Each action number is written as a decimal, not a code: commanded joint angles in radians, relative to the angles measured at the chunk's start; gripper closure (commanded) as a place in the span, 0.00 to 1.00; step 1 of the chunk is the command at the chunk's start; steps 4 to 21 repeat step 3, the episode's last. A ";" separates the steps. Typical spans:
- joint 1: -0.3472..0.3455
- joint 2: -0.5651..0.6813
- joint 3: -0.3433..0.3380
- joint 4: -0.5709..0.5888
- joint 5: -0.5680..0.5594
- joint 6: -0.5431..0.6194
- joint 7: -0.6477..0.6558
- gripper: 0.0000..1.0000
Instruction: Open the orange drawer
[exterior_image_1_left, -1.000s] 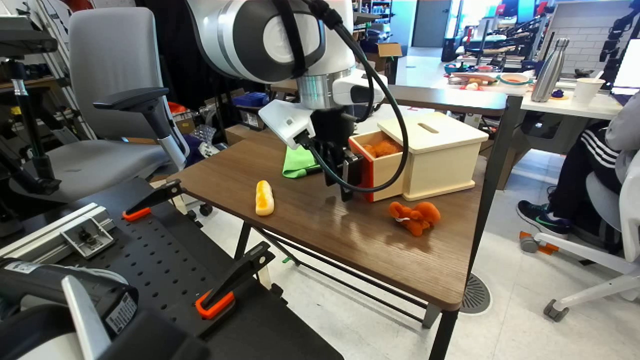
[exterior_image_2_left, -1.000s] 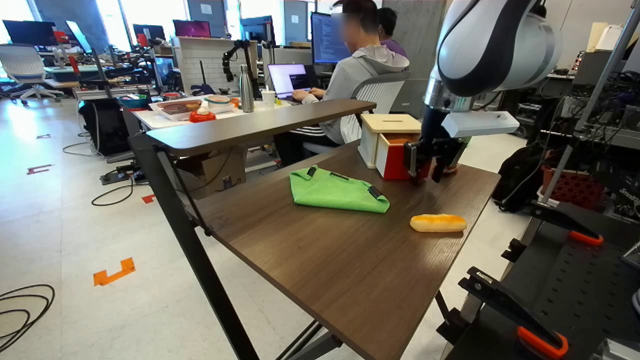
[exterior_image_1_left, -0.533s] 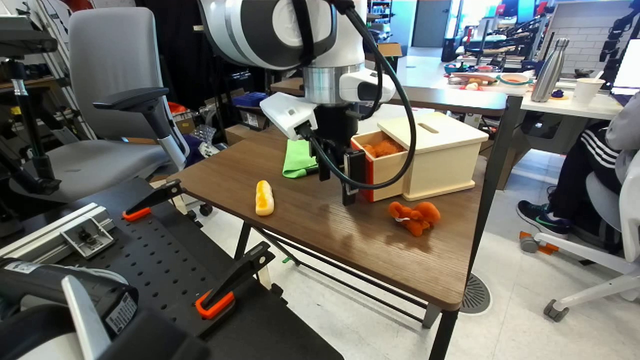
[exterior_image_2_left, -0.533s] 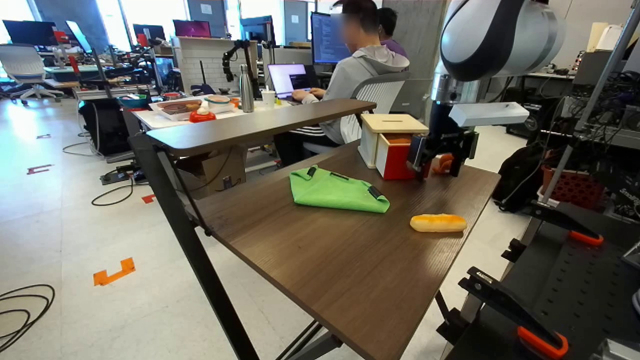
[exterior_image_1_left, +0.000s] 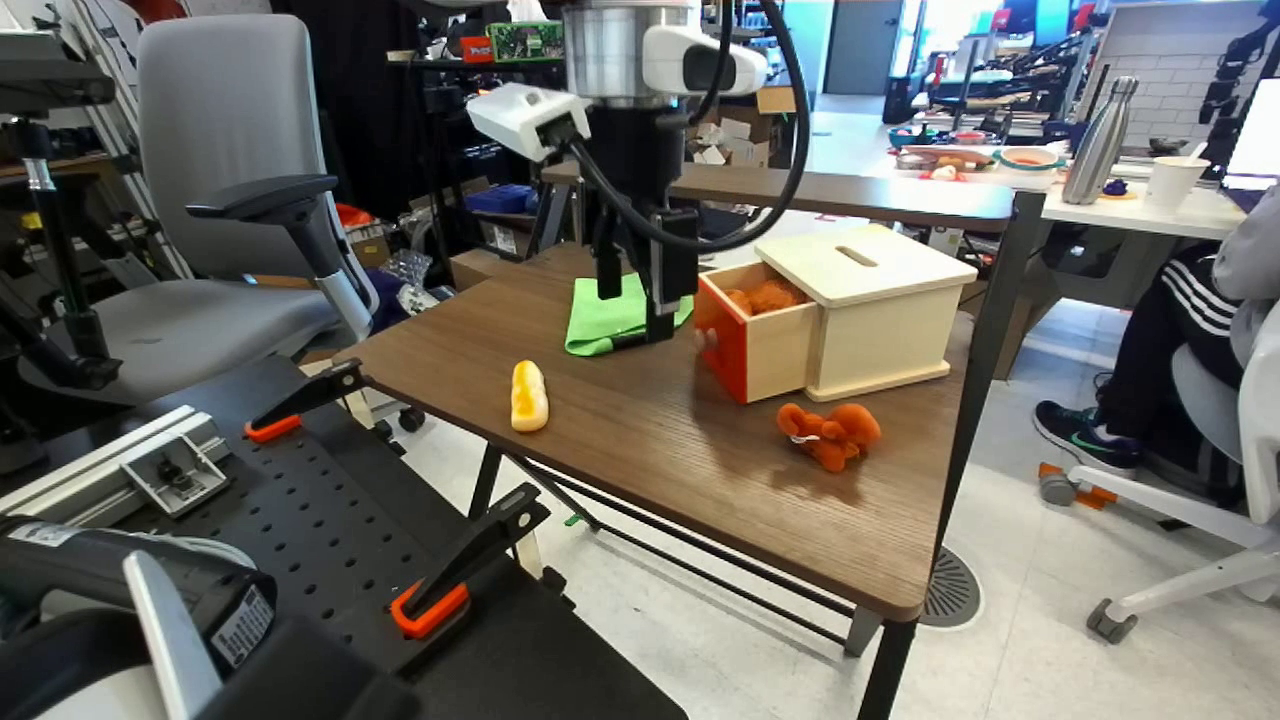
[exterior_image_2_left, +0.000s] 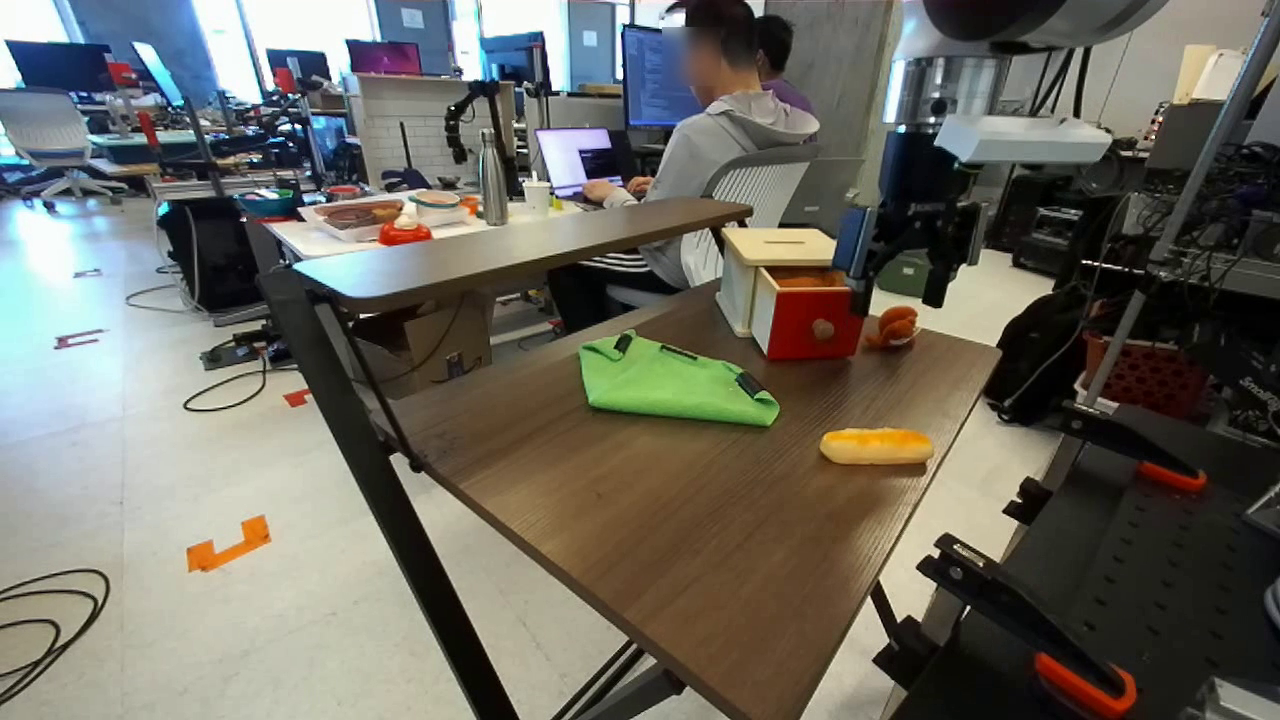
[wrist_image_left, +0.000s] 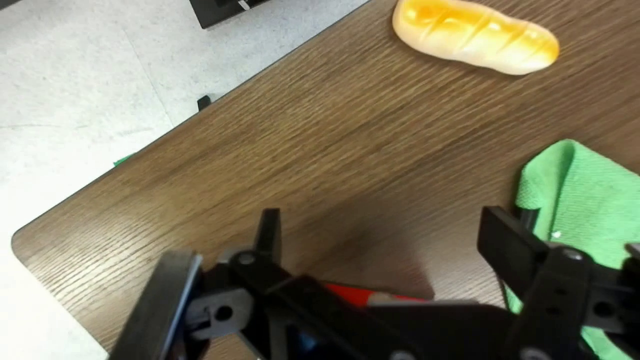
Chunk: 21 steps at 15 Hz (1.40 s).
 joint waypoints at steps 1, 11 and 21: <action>-0.011 -0.025 0.012 -0.009 -0.010 -0.012 0.004 0.00; -0.011 -0.050 0.012 -0.022 -0.013 -0.021 0.004 0.00; -0.011 -0.050 0.012 -0.022 -0.013 -0.021 0.004 0.00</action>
